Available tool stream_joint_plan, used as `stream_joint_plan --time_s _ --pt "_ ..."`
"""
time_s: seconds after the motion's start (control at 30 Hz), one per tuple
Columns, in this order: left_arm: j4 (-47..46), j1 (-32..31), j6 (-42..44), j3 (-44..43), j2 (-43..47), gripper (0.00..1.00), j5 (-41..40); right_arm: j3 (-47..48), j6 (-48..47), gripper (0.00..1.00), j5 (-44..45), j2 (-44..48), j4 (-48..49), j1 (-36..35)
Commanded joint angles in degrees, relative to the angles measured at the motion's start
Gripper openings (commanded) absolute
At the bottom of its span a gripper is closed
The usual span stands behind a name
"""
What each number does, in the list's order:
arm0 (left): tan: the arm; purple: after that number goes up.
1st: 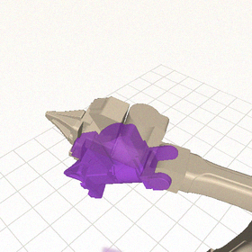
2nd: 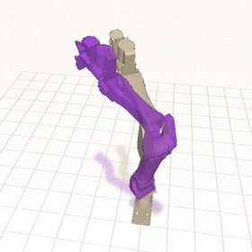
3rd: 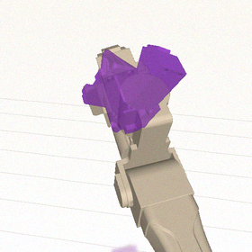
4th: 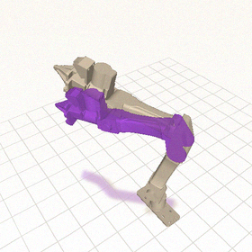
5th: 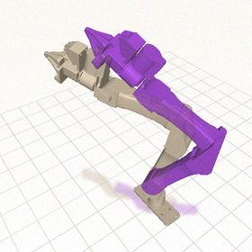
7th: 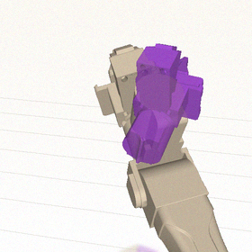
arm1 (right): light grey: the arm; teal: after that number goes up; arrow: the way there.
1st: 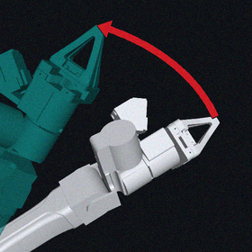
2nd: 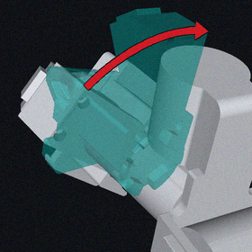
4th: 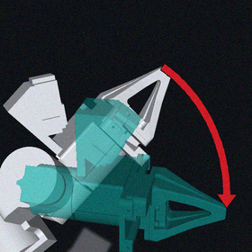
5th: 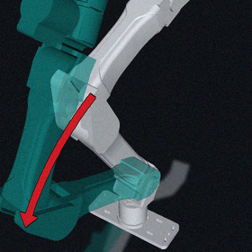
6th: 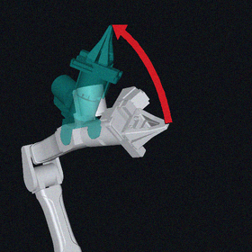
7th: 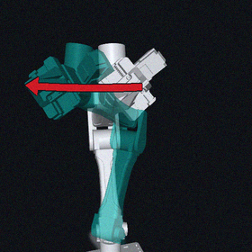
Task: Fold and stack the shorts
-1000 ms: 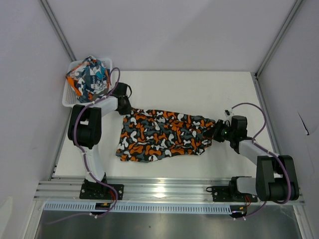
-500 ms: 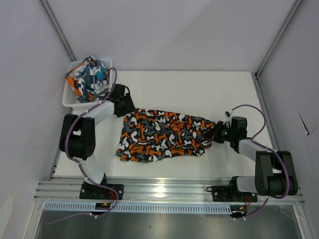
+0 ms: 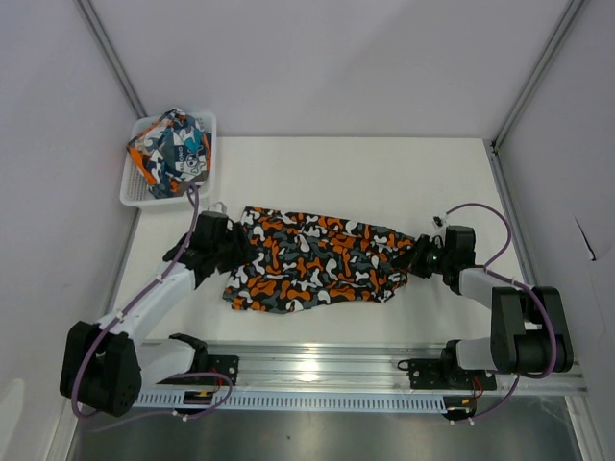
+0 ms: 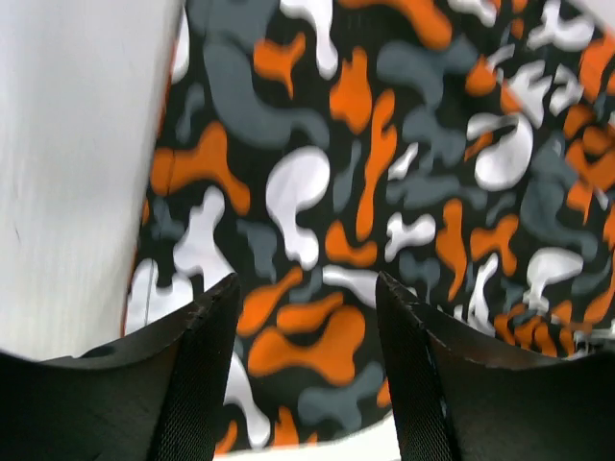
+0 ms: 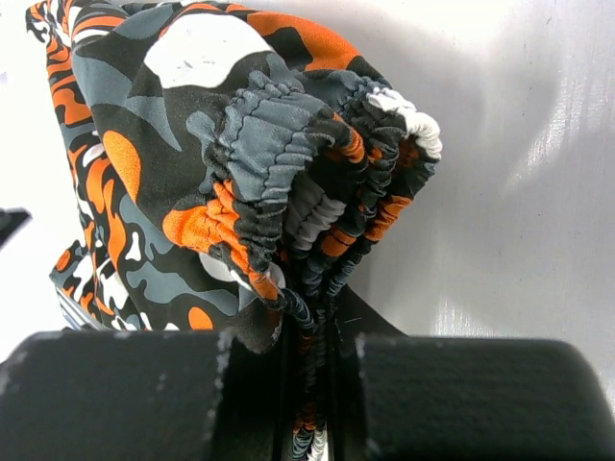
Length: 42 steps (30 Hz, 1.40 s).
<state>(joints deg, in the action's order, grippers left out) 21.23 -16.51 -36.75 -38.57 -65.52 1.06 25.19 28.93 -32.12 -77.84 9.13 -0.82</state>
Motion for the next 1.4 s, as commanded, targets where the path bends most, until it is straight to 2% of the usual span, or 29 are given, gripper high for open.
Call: stream_joint_plan --time_s 0.0,0.13,0.23,0.43,0.57,0.7,0.9,1.1,1.37 --pt "7.31 -2.72 -2.88 1.47 5.74 0.61 -0.09 0.83 0.52 0.00 0.65 0.23 1.16 0.29" --pt "15.22 -7.29 -4.19 3.49 13.38 0.62 -0.80 0.74 0.60 0.00 0.83 0.67 1.07 0.20" --pt "16.20 -11.43 -7.19 5.25 17.35 0.62 -1.77 0.74 0.60 0.00 0.48 0.33 1.07 0.29" --pt "20.24 -11.61 -16.23 8.68 21.56 0.59 -1.50 0.65 0.69 0.00 0.48 0.59 1.16 1.87" --pt "24.46 -11.61 -24.13 10.26 25.87 0.59 -3.87 0.65 0.69 0.00 0.48 0.41 1.07 1.87" --pt "27.80 -11.61 -27.40 10.00 27.90 0.61 -4.92 0.74 0.69 0.00 0.48 0.24 1.25 1.87" --pt "23.61 -11.61 -31.18 12.37 25.71 0.70 -3.70 0.21 0.87 0.00 0.30 0.93 1.60 1.87" --pt "17.54 -11.61 -34.79 14.83 22.54 0.71 -2.38 -0.76 1.48 0.00 0.92 2.70 2.48 1.87" --pt "11.99 -11.61 -43.57 18.79 25.00 0.71 -7.30 -0.93 1.66 0.00 0.21 2.52 3.00 1.87"
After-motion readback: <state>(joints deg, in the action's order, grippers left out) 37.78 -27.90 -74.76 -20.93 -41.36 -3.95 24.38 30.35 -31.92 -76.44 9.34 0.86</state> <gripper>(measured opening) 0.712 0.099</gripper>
